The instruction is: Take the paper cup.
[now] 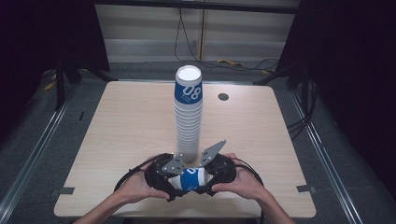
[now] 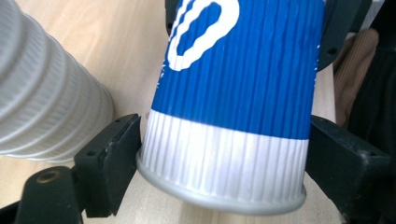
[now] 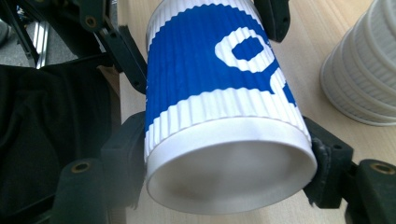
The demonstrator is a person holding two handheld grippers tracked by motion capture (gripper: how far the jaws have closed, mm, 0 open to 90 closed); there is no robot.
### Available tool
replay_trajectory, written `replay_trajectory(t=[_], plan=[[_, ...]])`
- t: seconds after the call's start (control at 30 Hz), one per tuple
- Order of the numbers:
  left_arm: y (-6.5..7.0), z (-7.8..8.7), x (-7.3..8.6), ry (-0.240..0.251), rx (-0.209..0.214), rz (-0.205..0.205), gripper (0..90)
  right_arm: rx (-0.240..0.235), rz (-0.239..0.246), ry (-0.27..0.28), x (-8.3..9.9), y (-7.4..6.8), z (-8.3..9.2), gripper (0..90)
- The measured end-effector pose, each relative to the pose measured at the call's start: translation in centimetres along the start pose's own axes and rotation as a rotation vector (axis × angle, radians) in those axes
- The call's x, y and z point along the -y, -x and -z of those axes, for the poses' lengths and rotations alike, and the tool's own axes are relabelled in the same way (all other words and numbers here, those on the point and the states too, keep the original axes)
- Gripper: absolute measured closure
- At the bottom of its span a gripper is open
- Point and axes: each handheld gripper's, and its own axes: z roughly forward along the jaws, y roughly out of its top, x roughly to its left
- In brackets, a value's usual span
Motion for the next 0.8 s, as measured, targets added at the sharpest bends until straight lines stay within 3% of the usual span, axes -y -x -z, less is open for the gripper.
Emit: replay_trajectory(t=[0.1,0.17,0.43,0.6,0.73,0.8], plan=[[-0.2,0.5,0.1,0.042,0.005,0.023,16.3,0.014,0.005,0.003,0.1,0.1,0.2,28.3],[-0.6,1.1,0.3,0.076,-0.012,0.046,17.2,0.011,-0.009,0.011,0.4,0.4,0.1,28.3],[-1.7,2.6,2.3,0.231,-0.005,0.193,17.7,0.045,-0.049,0.028,1.3,0.8,0.6,28.1],[-2.2,3.3,3.3,0.3,-0.035,0.234,17.6,0.089,-0.081,0.053,1.9,1.2,1.0,28.0],[-2.5,3.4,4.0,0.351,-0.069,0.271,17.7,0.089,-0.126,0.097,2.7,1.5,1.1,28.0],[-2.5,3.4,4.3,0.371,-0.06,0.29,20.6,0.09,-0.145,0.121,3.0,1.7,1.1,28.0]])
